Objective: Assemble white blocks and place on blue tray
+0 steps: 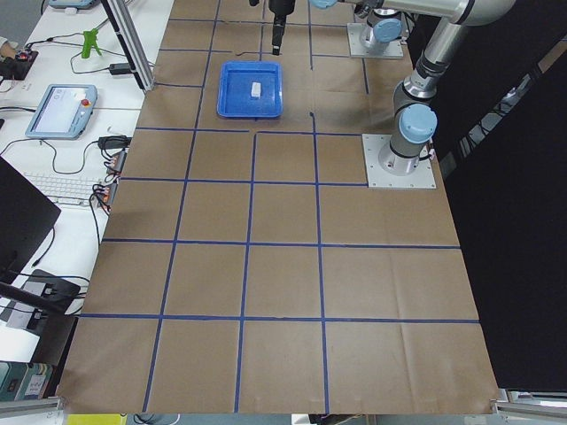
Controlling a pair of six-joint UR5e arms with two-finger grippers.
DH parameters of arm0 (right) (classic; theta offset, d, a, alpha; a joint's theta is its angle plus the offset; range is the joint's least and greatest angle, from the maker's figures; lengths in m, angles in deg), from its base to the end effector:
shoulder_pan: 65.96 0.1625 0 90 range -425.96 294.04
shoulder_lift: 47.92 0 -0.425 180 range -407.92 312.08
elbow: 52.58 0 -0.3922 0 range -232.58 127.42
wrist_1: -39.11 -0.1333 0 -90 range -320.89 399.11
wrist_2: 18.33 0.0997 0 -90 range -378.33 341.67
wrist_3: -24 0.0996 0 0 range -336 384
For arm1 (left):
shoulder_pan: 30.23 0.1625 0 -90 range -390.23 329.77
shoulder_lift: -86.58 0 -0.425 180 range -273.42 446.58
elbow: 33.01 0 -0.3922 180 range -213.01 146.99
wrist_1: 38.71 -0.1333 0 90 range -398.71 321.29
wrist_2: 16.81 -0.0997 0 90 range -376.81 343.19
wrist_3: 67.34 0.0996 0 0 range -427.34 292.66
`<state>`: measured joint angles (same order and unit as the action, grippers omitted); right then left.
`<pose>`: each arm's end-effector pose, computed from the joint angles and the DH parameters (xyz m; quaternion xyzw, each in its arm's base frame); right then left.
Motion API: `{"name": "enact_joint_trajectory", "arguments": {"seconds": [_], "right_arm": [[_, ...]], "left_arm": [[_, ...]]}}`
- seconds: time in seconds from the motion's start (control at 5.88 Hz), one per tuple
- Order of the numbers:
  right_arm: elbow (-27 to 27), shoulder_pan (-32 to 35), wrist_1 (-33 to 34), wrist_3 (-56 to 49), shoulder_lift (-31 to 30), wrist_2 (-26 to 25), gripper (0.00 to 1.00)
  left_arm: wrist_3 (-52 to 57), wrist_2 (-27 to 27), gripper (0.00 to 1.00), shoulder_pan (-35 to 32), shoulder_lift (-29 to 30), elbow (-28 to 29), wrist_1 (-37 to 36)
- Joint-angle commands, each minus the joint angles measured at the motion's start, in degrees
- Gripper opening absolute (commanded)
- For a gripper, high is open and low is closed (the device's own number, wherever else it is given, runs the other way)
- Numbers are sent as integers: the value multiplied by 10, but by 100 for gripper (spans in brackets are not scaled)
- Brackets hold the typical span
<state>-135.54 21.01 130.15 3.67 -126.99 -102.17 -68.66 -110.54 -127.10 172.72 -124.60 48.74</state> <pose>0.1138 -0.5734 0.4493 -0.1488 0.9871 0.0134 0.0576 -0.1822 -0.4524 0.5114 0.0470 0.9975 -0.0442 0.0294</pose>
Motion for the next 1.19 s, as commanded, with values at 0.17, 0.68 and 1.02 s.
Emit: {"name": "enact_joint_trajectory", "arguments": {"seconds": [0.17,0.68,1.02], "right_arm": [[33,19,-95,199,-65,-29,100],[-4,39,-82,245,-81,-61,100],[-5,40,-77,248,-83,-62,100]], "left_arm": [[0,0,99,0,0,0,0],[-1,2,99,1,1,1,-3],[0,3,99,1,1,1,-9]]}}
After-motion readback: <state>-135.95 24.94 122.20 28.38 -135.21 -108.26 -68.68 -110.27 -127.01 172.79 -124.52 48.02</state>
